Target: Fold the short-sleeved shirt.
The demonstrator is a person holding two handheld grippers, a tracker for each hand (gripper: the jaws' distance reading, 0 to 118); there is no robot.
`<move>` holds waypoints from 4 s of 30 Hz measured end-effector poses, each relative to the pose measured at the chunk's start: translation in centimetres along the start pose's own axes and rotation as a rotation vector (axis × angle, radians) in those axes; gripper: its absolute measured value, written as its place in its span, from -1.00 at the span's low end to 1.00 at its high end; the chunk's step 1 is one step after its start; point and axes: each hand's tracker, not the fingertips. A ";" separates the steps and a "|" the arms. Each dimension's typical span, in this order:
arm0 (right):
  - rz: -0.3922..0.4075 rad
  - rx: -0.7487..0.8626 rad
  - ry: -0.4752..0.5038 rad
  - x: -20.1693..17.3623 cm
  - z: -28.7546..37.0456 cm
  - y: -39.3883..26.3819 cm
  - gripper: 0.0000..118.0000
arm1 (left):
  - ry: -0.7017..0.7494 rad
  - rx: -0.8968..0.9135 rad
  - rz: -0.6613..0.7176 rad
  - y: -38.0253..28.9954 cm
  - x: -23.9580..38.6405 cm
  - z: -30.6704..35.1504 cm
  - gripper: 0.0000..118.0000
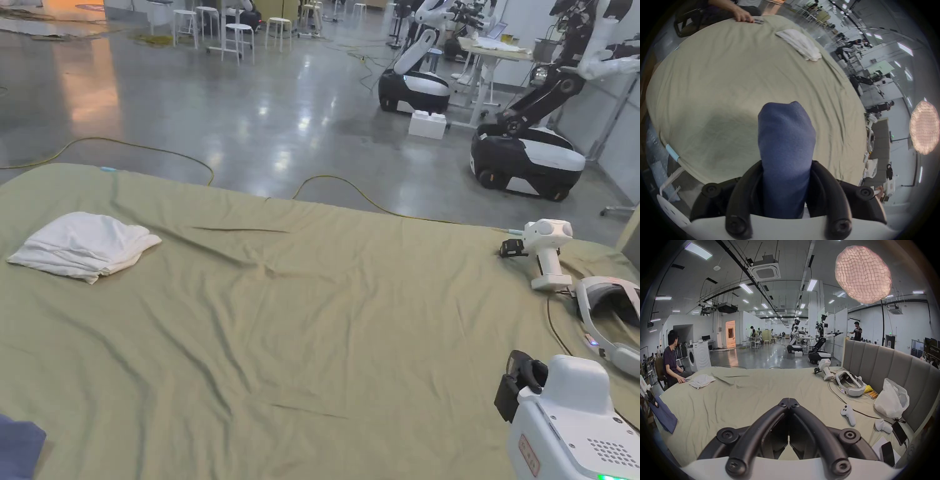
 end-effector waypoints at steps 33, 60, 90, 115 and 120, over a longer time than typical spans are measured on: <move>-0.054 0.005 0.058 -1.5 0.8 -0.2 -1.00 | 0.069 0.838 -0.557 -14.8 24.4 -2.1 0.07; 0.008 0.081 0.030 -2.8 2.3 -1.2 -1.00 | 0.046 1.051 -0.760 -21.9 38.0 -8.5 -0.89; 0.022 0.087 -0.037 -2.1 1.8 -0.7 0.69 | 0.032 1.021 -0.637 -20.2 35.1 -8.5 0.29; -0.101 0.050 0.008 -2.1 0.8 0.9 0.72 | 0.046 1.023 -0.689 -20.4 35.7 -8.5 0.29; -0.123 0.028 -0.031 -2.3 0.4 1.6 0.72 | 0.052 1.035 -0.660 -20.3 35.8 -8.6 0.29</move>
